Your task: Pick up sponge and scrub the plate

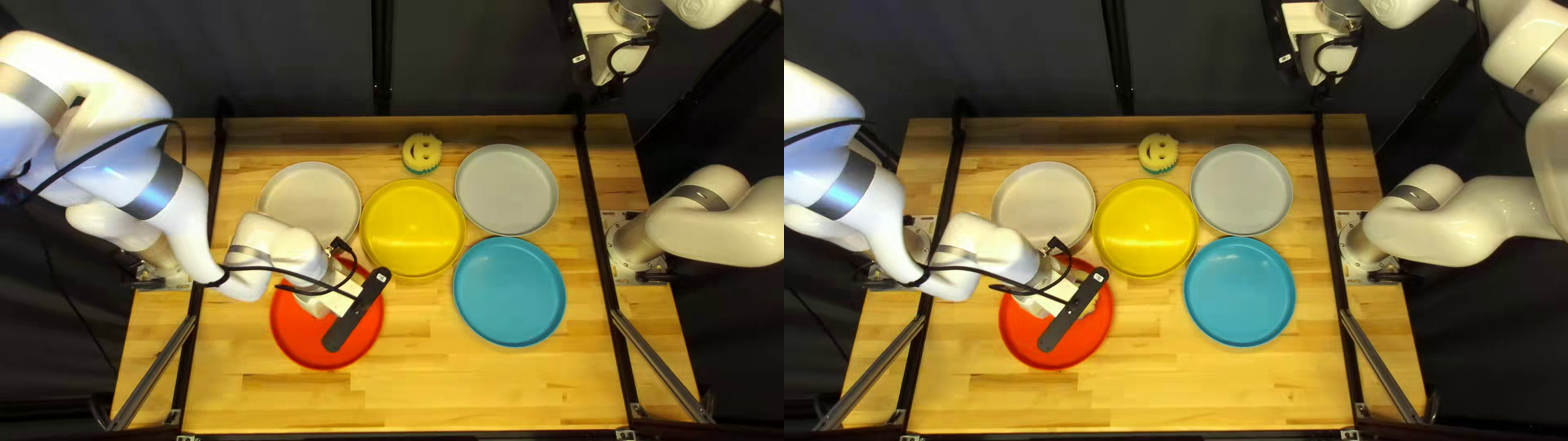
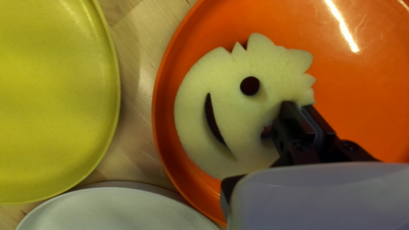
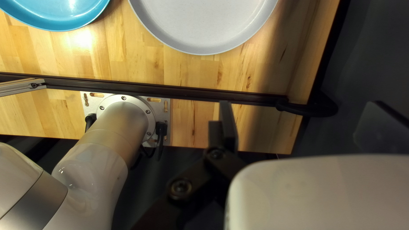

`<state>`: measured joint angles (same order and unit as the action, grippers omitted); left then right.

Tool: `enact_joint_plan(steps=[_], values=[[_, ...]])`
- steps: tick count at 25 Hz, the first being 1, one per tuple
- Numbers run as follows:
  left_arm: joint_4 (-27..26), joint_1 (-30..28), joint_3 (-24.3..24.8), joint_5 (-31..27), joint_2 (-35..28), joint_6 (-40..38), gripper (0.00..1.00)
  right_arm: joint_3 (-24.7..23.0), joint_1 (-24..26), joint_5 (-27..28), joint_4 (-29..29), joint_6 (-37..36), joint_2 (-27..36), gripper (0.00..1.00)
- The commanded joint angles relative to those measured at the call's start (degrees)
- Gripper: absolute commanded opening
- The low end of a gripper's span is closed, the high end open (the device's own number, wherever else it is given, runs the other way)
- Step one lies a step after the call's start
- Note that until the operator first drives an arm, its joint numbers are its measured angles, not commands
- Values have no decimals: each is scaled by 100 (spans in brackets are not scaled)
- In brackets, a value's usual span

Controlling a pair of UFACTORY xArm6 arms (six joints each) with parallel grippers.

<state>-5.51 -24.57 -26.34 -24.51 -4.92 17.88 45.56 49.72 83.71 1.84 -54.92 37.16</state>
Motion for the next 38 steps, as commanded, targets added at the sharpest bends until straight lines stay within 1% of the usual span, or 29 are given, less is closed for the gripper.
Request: enact_joint_plan(steps=[1, 7, 11, 16, 23, 27, 31, 33, 38], values=[[-26, -320, 305, -43, -267, -366, 0, 0, 0, 0, 0, 0, 0, 100], [-107, -694, 631, -102, -552, -772, 0, 0, 0, 0, 0, 0, 0, 100], [-98, -703, 585, -167, -560, -839, 0, 0, 0, 0, 0, 0, 0, 100], [-130, -427, 253, -11, -156, -499, 0, 0, 0, 0, 0, 0, 0, 100], [-144, 73, -598, 96, 670, 259, 0, 0, 0, 0, 0, 0, 0, 100], [-3, 101, -842, -11, 746, 270, 0, 0, 0, 0, 0, 0, 0, 100], [128, -117, -808, -35, 642, -5, 0, 0, 0, 0, 0, 0, 0, 100], [200, -315, -676, -16, 510, -266, 0, 0, 0, 0, 0, 0, 0, 100], [205, -719, -456, 0, 367, -632, 0, 0, 0, 0, 0, 0, 0, 100]])
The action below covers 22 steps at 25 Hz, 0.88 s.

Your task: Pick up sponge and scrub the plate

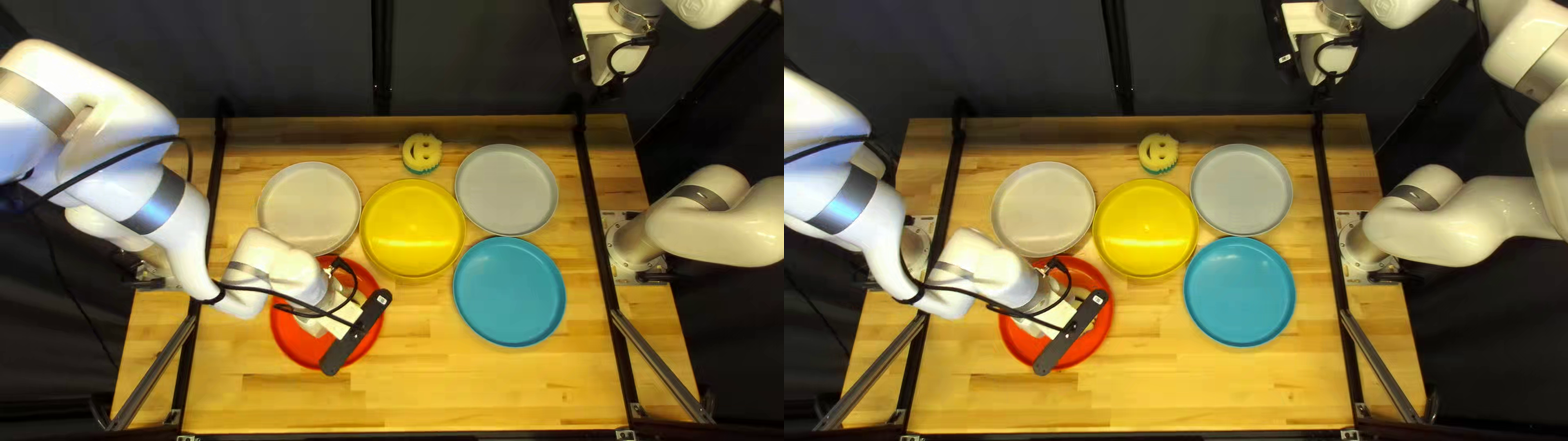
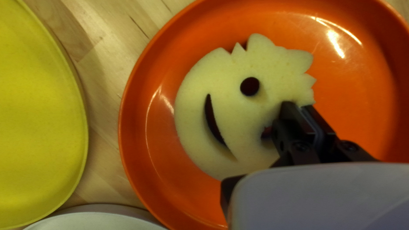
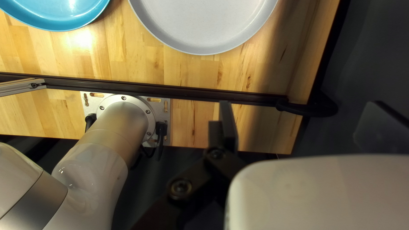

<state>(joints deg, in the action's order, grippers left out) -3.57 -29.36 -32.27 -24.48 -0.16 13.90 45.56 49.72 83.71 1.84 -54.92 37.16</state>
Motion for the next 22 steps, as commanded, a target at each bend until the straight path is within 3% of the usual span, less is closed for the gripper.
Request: enact_joint_plan(steps=[1, 11, 22], values=[[11, -292, 173, -13, -139, -284, 0, 0, 0, 0, 0, 0, 0, 100], [-96, -514, 176, -53, -89, -371, 0, 0, 0, 0, 0, 0, 0, 100], [-93, 78, -618, -33, 578, 440, 0, 0, 0, 0, 0, 0, 0, 100]])
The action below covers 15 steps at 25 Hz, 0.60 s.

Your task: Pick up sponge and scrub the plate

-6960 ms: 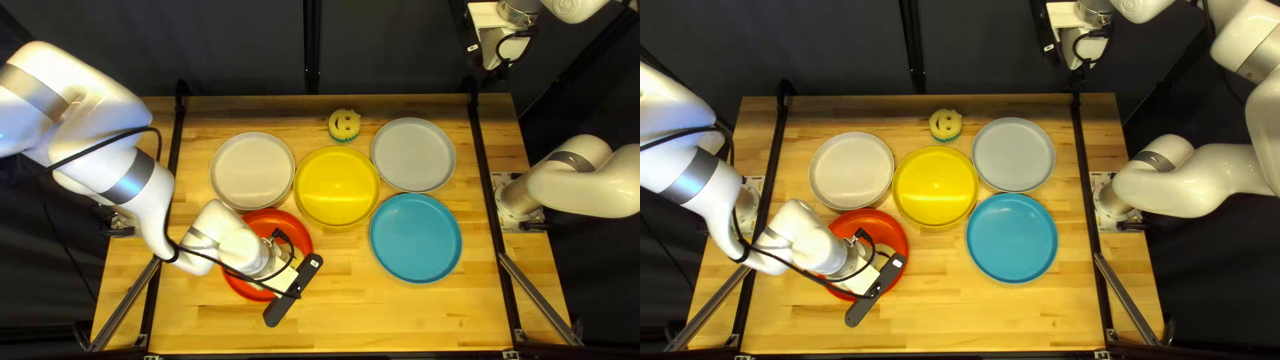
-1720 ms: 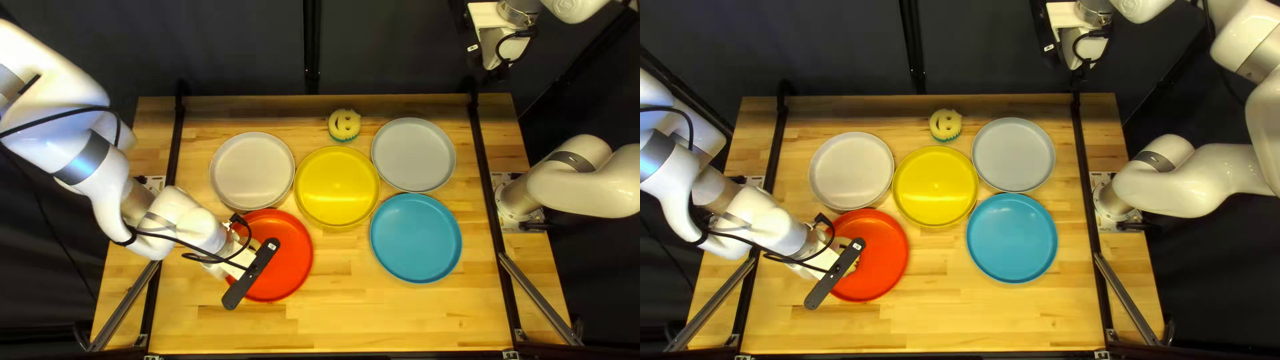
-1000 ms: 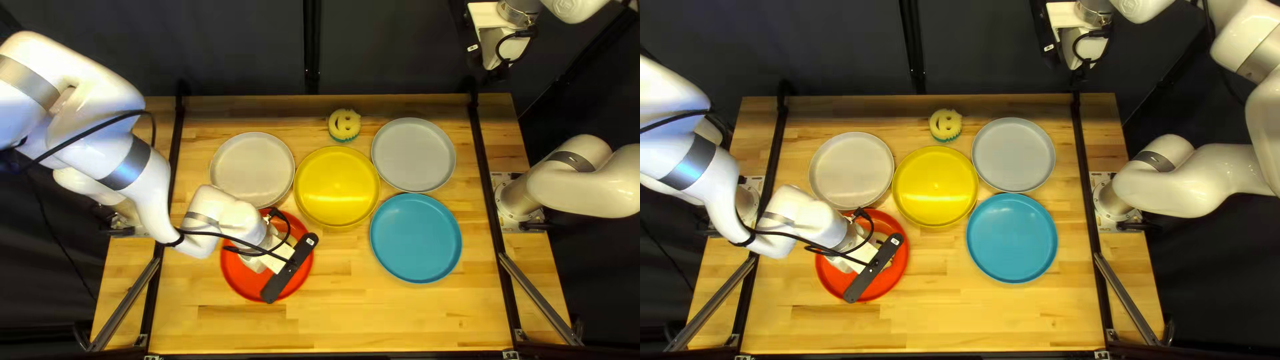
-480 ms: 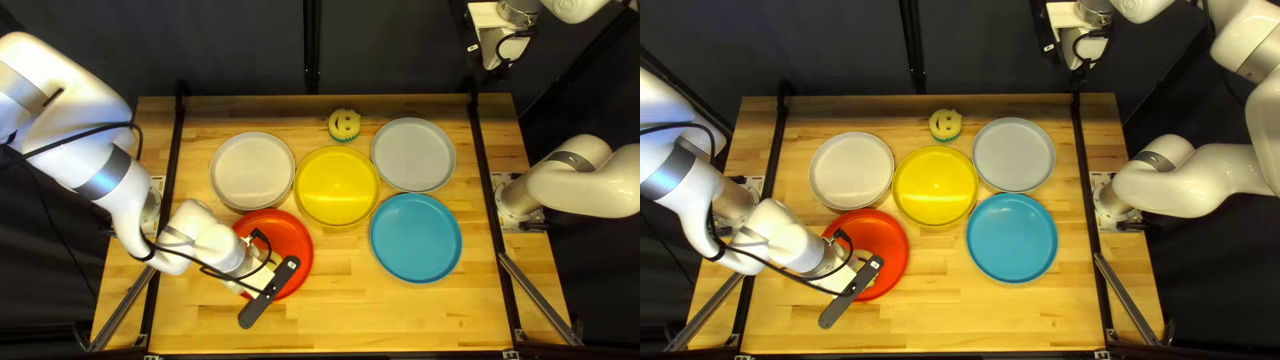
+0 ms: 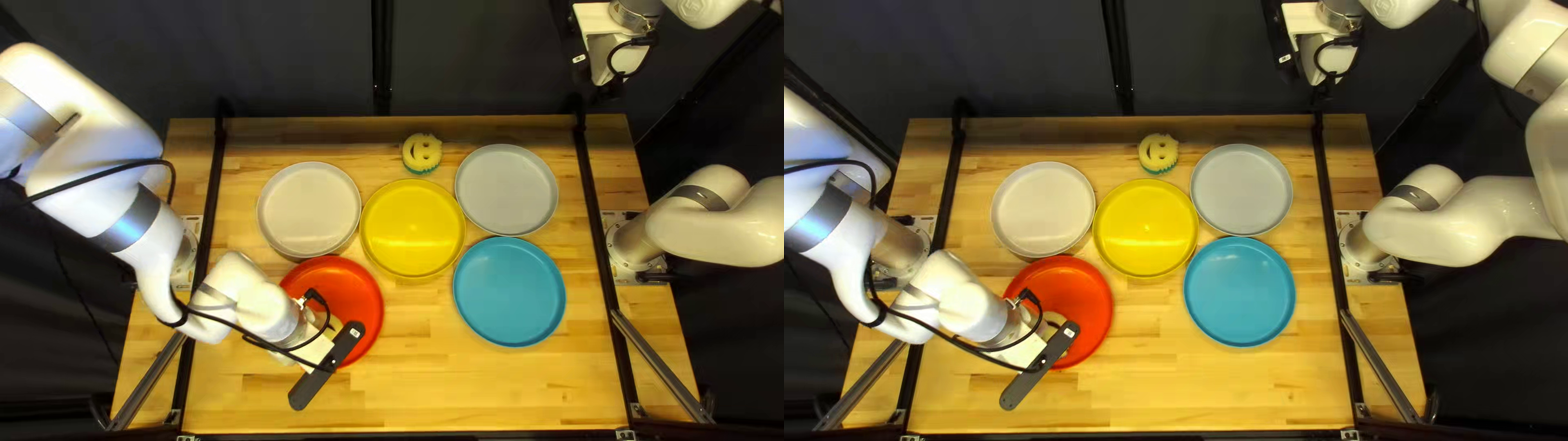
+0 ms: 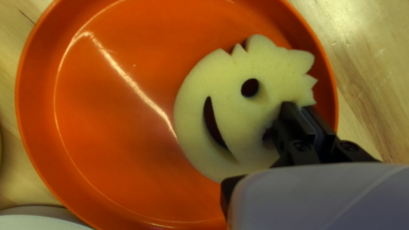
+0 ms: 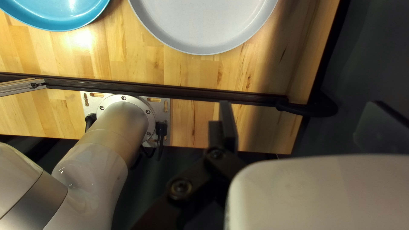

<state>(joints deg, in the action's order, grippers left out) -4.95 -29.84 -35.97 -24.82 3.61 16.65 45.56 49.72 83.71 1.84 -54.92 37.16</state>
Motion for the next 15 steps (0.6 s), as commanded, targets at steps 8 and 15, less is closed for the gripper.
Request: enact_joint_plan(steps=[8, 15], values=[[-77, 268, 128, 149, -10, 411, 0, 0, 0, 0, 0, 0, 0, 100], [-415, 976, 446, 86, -316, 1284, 0, 0, 0, 0, 0, 0, 0, 100]])
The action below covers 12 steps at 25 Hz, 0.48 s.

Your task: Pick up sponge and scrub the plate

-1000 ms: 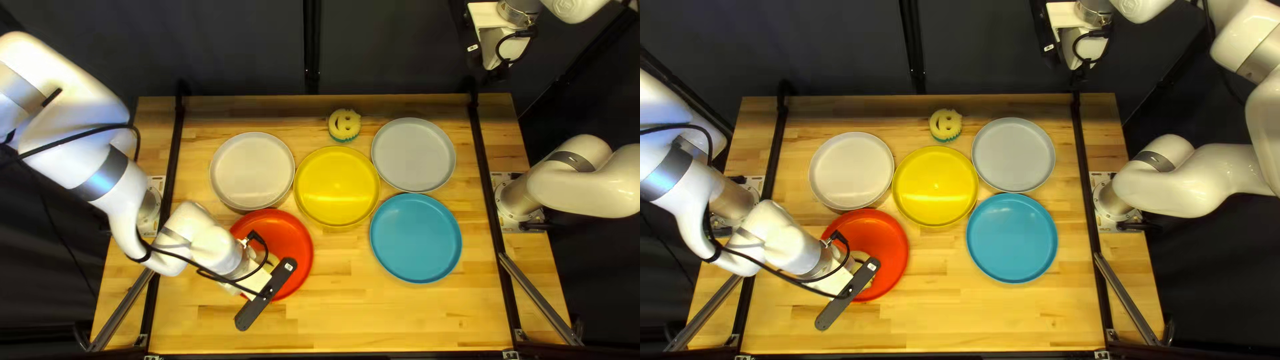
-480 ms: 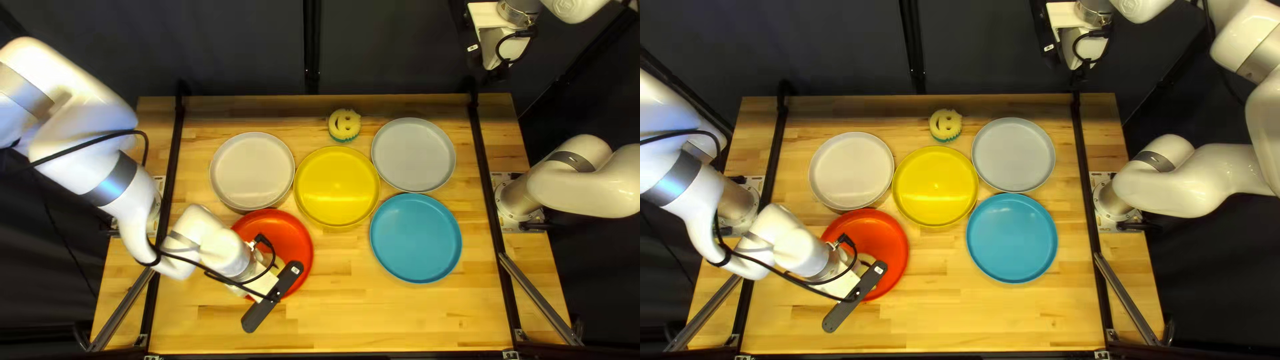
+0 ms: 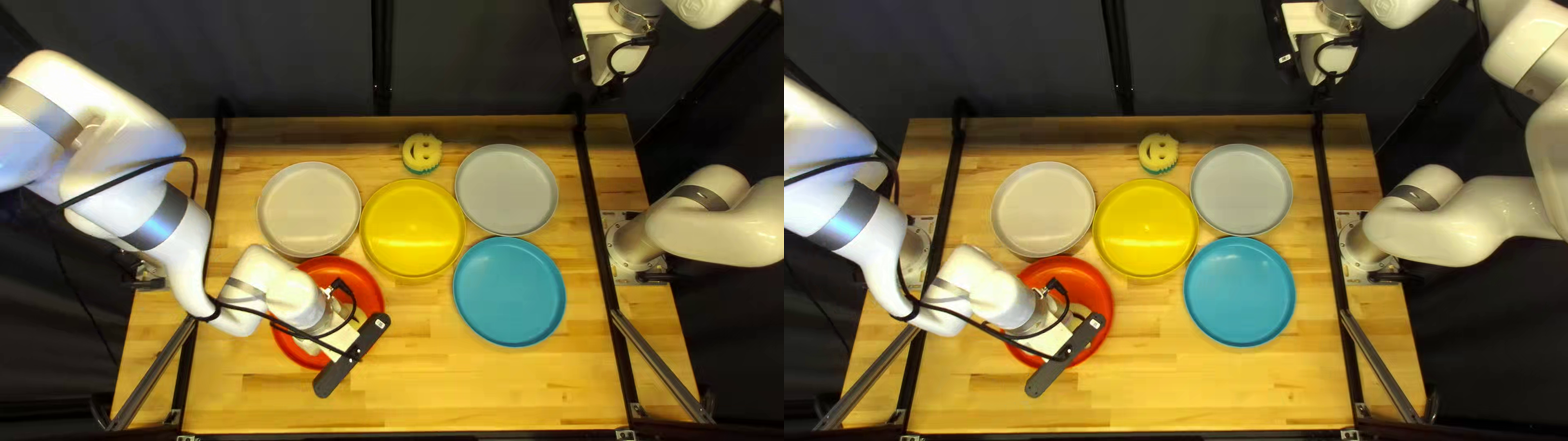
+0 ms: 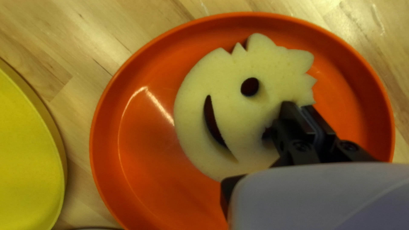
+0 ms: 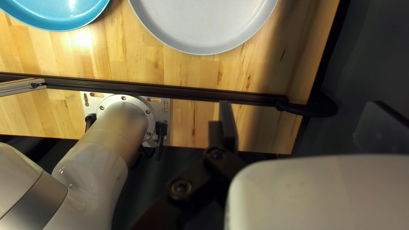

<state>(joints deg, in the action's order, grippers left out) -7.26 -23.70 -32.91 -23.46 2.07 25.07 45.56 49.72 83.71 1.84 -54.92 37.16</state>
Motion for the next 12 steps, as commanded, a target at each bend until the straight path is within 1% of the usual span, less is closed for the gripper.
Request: enact_joint_plan(steps=[1, 3, 6, 12], values=[[-208, 437, 150, -75, -184, 521, 0, 0, 0, 0, 0, 0, 0, 100], [-206, 546, 161, -147, -242, 598, 0, 0, 0, 0, 0, 0, 0, 100], [-131, 538, 108, -233, -275, 497, 0, 0, 0, 0, 0, 0, 0, 100], [-103, 77, -59, -81, 2, 117, 0, 0, 0, 0, 0, 0, 0, 100]])
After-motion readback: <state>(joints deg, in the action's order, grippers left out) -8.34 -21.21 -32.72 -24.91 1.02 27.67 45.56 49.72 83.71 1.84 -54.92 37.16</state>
